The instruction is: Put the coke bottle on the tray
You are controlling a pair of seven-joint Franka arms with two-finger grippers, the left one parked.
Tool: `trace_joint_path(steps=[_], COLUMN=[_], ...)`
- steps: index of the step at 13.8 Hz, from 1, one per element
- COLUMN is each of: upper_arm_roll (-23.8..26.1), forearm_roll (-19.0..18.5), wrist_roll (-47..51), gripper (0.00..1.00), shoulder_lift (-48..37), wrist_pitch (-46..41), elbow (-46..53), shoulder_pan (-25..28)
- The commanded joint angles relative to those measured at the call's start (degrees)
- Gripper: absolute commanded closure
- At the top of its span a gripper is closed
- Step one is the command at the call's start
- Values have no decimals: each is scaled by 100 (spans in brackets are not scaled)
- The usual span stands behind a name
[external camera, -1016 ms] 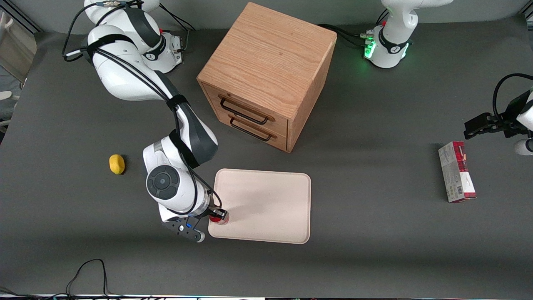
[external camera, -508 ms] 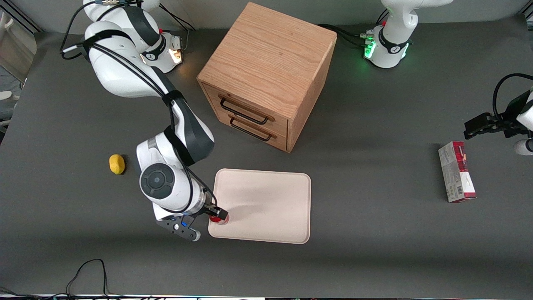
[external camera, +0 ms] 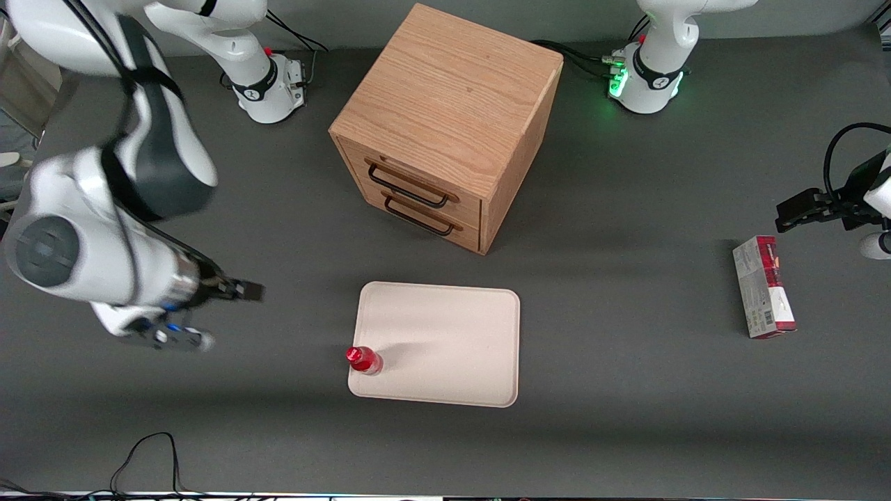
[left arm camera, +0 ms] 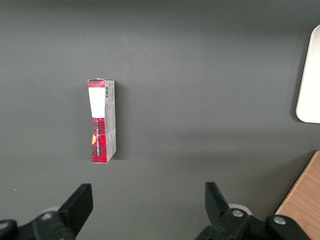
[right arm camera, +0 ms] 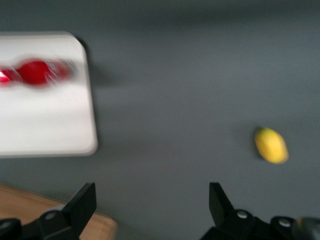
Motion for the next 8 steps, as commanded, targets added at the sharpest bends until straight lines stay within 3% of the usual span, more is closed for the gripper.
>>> trace_joint_path(steps=[1,2,4,8], upper_arm_roll=[-598,-1010,-1803,-1876], forearm_roll=[200,410,438,430], wrist_roll=[-1087,-1422,-1548,-1548], gripper=[0,0,0,0], shoulder_lift=[-1813,-2183,-2484,-2433], wrist_pitch=[416,382,190,-102], elbow=[-2104,-2299,-2302,-1889], shoulder_pan=[2,290,985,1233])
